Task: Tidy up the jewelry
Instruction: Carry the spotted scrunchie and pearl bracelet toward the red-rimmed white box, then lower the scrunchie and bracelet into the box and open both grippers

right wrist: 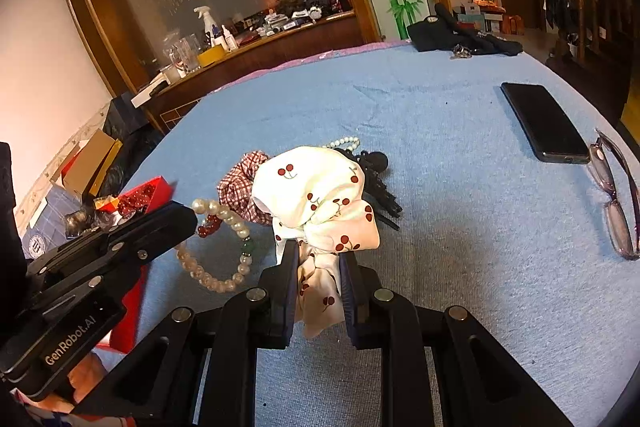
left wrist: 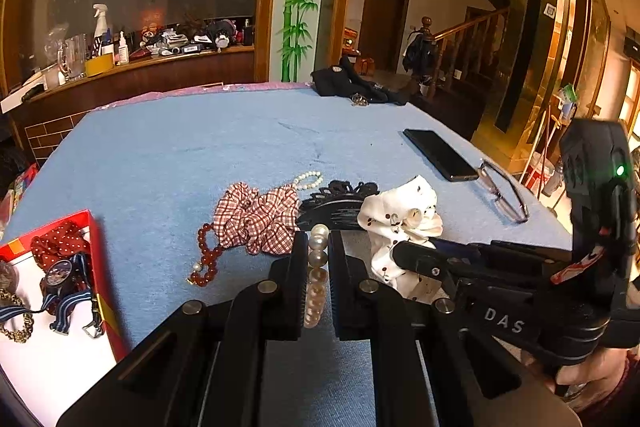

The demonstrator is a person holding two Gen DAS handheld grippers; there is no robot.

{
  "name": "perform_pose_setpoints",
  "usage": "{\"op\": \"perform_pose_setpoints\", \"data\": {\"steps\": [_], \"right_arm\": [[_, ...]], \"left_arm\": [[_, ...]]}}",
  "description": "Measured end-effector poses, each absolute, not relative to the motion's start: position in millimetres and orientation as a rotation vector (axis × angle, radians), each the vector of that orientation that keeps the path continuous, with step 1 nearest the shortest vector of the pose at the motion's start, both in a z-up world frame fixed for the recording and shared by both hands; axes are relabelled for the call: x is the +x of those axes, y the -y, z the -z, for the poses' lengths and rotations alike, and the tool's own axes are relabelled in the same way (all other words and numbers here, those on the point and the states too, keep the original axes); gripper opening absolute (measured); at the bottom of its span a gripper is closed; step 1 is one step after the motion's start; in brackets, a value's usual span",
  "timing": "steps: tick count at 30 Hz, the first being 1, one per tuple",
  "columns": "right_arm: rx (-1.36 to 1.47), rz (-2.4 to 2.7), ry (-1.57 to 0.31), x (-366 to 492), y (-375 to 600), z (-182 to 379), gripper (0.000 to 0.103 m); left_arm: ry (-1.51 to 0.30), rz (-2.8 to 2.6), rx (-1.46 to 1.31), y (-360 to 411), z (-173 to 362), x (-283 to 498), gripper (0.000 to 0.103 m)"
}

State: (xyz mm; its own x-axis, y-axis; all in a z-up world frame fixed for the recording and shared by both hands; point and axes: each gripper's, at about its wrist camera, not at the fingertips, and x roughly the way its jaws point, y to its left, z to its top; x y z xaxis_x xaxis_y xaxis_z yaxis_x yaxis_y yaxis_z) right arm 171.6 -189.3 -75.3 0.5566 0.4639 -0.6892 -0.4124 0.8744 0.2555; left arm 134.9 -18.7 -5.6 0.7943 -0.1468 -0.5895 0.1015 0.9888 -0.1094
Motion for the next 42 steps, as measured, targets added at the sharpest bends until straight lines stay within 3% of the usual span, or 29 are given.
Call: {"op": "perform_pose_setpoints", "data": {"steps": [12,23,32,42], "right_arm": [[0.191,-0.551,-0.825,155,188,67,0.021],[0.133,-0.688,-0.818,111,114,44,0.021],[0.01,-0.837,-0.845,75,21,40,0.021],[-0.086,-0.903,-0.945,60,-57,73,0.022]], "left_arm": [[-0.582,0.101,-0.07,-5,-26,95,0.009],[-0.512,0.004,-0.14,-79,-52,36,0.009],[-0.521,-0.125,-0.203,-164,-38,-12,0.009],[-0.565,-0.269,-0.297,-246,-2,-50,0.009]]}}
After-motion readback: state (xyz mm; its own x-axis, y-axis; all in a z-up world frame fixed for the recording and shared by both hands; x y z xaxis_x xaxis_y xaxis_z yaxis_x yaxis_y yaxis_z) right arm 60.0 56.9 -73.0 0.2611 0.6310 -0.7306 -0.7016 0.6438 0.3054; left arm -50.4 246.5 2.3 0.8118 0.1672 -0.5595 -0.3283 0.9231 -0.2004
